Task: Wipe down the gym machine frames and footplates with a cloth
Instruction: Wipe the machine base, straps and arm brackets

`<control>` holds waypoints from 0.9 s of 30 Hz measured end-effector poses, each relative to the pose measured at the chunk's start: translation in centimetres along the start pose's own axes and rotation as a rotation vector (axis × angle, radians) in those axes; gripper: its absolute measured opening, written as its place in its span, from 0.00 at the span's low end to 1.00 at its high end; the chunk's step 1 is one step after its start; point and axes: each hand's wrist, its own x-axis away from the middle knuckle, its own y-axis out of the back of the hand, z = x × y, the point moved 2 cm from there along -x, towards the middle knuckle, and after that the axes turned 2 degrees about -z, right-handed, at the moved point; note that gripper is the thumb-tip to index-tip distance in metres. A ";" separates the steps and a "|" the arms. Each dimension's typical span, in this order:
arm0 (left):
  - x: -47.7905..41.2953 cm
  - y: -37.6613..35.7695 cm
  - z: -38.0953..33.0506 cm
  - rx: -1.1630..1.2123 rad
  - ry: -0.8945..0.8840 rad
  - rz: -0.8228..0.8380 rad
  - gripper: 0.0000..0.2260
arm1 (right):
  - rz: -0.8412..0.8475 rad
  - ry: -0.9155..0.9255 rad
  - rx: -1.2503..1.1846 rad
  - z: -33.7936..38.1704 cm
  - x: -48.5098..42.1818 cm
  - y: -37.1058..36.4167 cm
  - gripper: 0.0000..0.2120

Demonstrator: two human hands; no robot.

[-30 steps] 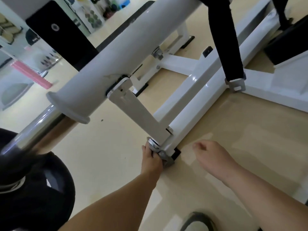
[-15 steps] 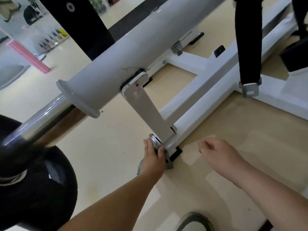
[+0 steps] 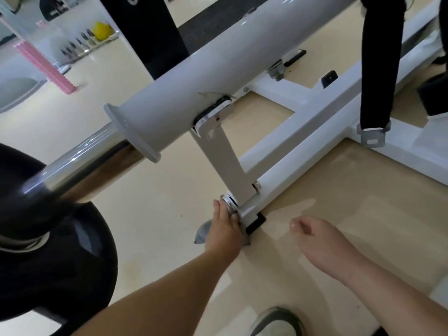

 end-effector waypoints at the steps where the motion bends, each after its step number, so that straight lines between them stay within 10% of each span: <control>1: 1.4 -0.6 -0.3 0.001 -0.017 0.016 0.27 | 0.003 0.001 0.000 0.4 -0.2 0.1 0.15; 15: 6.6 -1.0 -3.2 0.155 0.085 -0.028 0.31 | -0.039 -0.019 -0.057 1.4 0.1 -0.9 0.16; 27: 10.8 4.6 -10.4 0.454 0.043 0.138 0.12 | 0.104 -0.157 -0.682 6.6 3.2 -1.6 0.11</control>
